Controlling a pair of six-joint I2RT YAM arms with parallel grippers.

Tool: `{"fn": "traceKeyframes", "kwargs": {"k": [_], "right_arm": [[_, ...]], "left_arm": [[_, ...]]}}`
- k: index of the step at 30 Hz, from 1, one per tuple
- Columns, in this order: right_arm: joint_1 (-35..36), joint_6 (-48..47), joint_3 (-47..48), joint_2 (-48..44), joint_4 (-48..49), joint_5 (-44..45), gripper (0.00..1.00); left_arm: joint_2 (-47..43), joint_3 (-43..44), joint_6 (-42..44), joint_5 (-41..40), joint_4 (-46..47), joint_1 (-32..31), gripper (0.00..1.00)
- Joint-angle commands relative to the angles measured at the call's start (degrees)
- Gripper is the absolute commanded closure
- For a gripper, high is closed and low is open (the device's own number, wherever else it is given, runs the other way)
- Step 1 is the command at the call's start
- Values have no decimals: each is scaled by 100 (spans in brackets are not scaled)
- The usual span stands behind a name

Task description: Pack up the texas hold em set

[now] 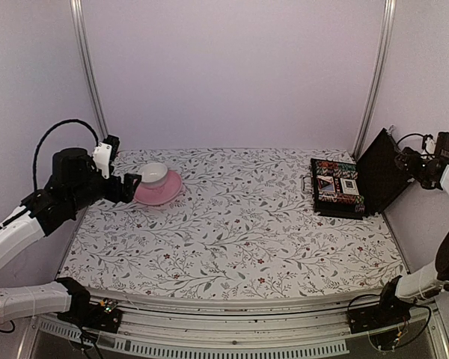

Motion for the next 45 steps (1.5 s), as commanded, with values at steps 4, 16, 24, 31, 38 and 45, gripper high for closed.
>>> {"fn": "traceKeyframes", "kwargs": {"k": [4, 16, 24, 31, 38, 45], "right_arm": [[-23, -358, 124, 299, 215, -572, 1], [197, -463, -1, 30, 277, -2445, 1], [1089, -449, 9, -38, 365, -3672, 1], [2746, -420, 67, 585, 459, -2481, 0], [3242, -52, 199, 753, 833, -973, 1], [3466, 333, 737, 1793, 319, 664, 8]], "left_arm": [[-90, 102, -70, 185, -14, 71, 3], [-76, 105, -80, 244, 1, 71, 3], [-14, 101, -73, 235, 6, 79, 3], [43, 84, -70, 180, 10, 80, 3], [135, 75, -53, 95, 17, 80, 3], [266, 79, -53, 93, 24, 80, 3]]}}
